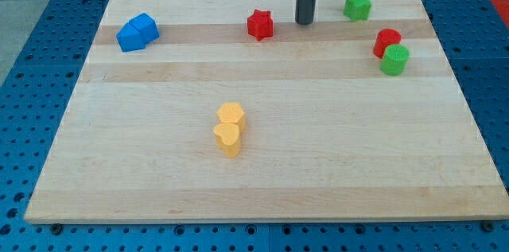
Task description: Nudge the red star up a bit
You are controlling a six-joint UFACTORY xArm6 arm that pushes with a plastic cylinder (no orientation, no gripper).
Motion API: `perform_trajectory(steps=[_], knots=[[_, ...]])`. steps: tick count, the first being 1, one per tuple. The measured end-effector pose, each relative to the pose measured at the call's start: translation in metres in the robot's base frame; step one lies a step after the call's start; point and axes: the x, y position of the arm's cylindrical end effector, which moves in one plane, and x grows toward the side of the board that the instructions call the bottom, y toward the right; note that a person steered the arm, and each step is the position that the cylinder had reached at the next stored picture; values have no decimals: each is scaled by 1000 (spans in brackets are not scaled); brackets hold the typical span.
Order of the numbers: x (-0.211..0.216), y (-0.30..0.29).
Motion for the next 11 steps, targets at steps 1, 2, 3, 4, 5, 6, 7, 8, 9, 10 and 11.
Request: perform_trajectory(steps=[1,2,3,4,5,6,7,8,9,10,11], knots=[[19,0],[88,-10],[115,-32],[118,-57],[112,-72],[71,-72],[57,-72],[41,-72],[30,-72],[30,-72],[46,-72]])
